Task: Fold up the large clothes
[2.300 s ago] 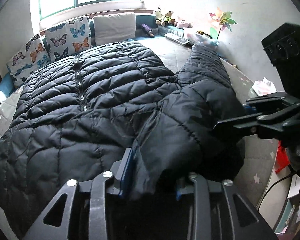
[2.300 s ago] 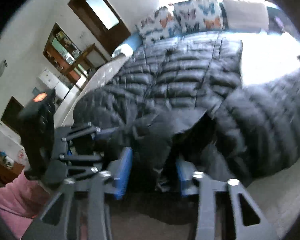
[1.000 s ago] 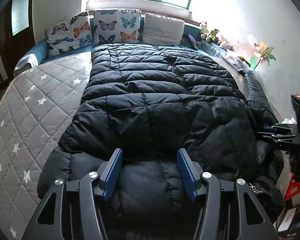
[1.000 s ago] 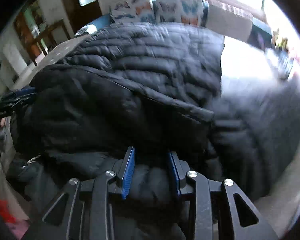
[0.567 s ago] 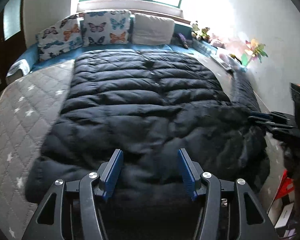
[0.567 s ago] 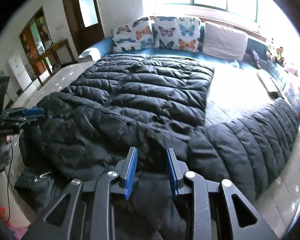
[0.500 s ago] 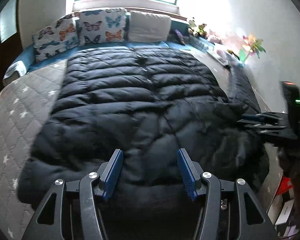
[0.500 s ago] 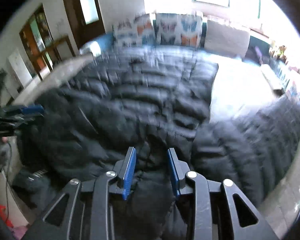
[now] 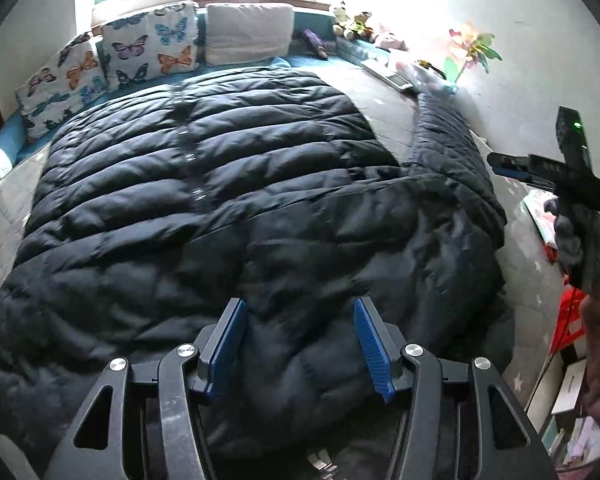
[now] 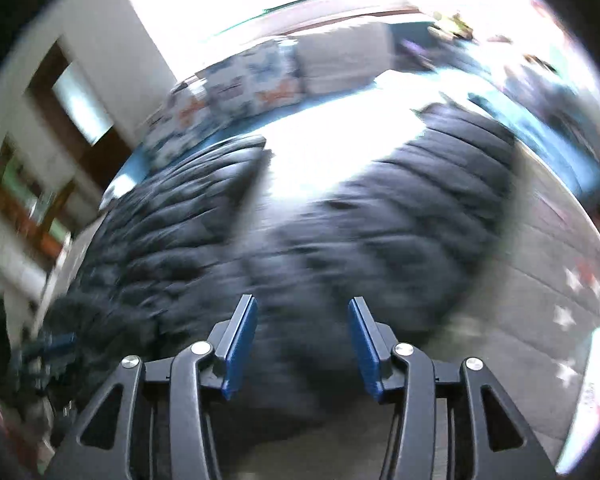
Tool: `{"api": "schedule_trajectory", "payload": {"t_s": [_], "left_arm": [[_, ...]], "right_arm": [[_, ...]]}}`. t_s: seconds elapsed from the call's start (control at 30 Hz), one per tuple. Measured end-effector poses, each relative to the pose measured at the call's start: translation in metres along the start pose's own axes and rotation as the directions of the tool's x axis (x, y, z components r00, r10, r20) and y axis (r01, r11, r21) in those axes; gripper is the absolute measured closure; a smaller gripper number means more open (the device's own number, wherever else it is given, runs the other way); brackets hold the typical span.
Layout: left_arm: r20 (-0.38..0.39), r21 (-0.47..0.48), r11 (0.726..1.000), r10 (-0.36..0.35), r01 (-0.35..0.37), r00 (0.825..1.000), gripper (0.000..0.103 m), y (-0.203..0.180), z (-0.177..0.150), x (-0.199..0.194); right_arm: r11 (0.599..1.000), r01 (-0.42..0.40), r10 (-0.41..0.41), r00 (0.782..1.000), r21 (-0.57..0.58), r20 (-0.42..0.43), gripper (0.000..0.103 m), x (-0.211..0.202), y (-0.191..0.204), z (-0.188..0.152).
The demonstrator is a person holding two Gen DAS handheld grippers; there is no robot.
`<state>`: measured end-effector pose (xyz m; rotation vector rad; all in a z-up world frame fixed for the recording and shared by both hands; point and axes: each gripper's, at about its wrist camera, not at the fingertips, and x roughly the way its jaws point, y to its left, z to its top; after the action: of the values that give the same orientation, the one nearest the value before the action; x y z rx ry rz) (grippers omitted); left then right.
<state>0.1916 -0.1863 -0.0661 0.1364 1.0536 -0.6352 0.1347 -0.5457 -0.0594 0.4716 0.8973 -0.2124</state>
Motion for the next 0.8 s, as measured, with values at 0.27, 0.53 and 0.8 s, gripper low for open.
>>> {"api": "schedule_trajectory", "payload": {"t_s": [0.27,0.53,0.8], "left_arm": [[-0.048,0.055,0.997,-0.045,0.047,0.998,0.044,-0.03,0.033,0.027],[-0.081,0.068,0.994,-0.084,0.09,0.993,0.044,-0.043,0.059,0.048],[-0.103,0.093,0.989,-0.102,0.111,0.989,0.044,-0.053,0.073,0.064]], "right_arm": [[0.962,-0.083,0.095,0.995,0.261,-0.033,0.049,0.016,-0.072,0.001],[0.906,-0.22,0.225,0.974,0.363,0.029,0.045,0.035,-0.085,0.016],[0.844,-0.341,0.334,0.938,0.415,0.092,0.045,0.052,-0.099,0.039]]}}
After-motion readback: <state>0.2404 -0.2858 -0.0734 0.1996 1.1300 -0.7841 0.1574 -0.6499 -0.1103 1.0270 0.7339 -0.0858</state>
